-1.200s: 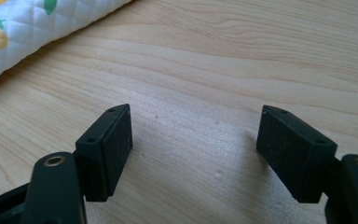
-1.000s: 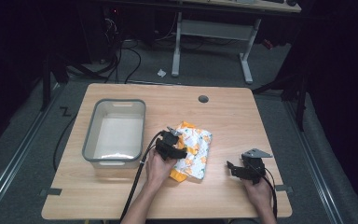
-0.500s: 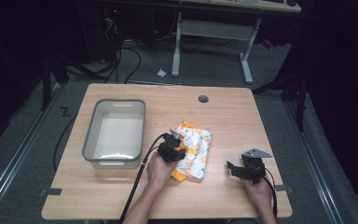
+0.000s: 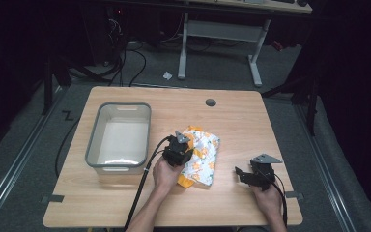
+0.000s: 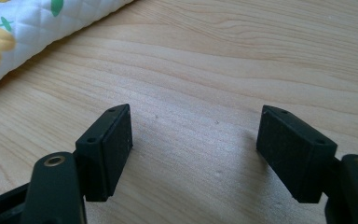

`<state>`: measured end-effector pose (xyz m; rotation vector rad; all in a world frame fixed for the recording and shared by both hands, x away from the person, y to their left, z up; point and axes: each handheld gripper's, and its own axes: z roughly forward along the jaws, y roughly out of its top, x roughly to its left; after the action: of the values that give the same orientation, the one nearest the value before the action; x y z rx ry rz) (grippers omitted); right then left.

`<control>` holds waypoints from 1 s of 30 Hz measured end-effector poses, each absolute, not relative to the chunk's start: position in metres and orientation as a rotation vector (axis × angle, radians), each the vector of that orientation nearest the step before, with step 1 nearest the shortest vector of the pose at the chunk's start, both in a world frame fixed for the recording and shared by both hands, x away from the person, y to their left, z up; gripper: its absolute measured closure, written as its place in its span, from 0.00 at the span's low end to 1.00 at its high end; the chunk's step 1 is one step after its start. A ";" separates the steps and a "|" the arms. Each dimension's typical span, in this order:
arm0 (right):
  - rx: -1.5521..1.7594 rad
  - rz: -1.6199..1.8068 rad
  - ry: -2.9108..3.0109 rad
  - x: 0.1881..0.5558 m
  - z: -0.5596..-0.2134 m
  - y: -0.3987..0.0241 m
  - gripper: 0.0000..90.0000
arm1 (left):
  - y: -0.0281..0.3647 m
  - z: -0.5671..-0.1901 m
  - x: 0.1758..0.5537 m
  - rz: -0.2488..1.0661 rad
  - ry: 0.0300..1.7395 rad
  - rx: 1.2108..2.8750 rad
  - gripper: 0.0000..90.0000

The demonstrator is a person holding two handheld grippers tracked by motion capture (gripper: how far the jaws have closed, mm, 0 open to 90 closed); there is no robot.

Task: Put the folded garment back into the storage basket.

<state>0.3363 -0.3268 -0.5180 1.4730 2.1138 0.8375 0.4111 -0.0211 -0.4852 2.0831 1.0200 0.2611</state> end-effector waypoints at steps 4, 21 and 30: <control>1.473 0.837 2.114 0.336 -0.518 -0.327 0.30 | -0.017 -0.476 0.408 0.254 1.002 2.047 0.83; 1.473 0.838 2.114 0.336 -0.518 -0.327 0.30 | -0.006 -0.443 0.399 0.253 0.928 1.983 0.86; 1.474 0.838 2.114 0.336 -0.518 -0.327 0.30 | 0.003 -0.425 0.395 0.265 0.900 1.953 0.87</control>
<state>0.3363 -0.3268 -0.5180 1.4737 2.1140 0.8378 0.3955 0.0034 -0.4247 1.9529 0.9000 0.2645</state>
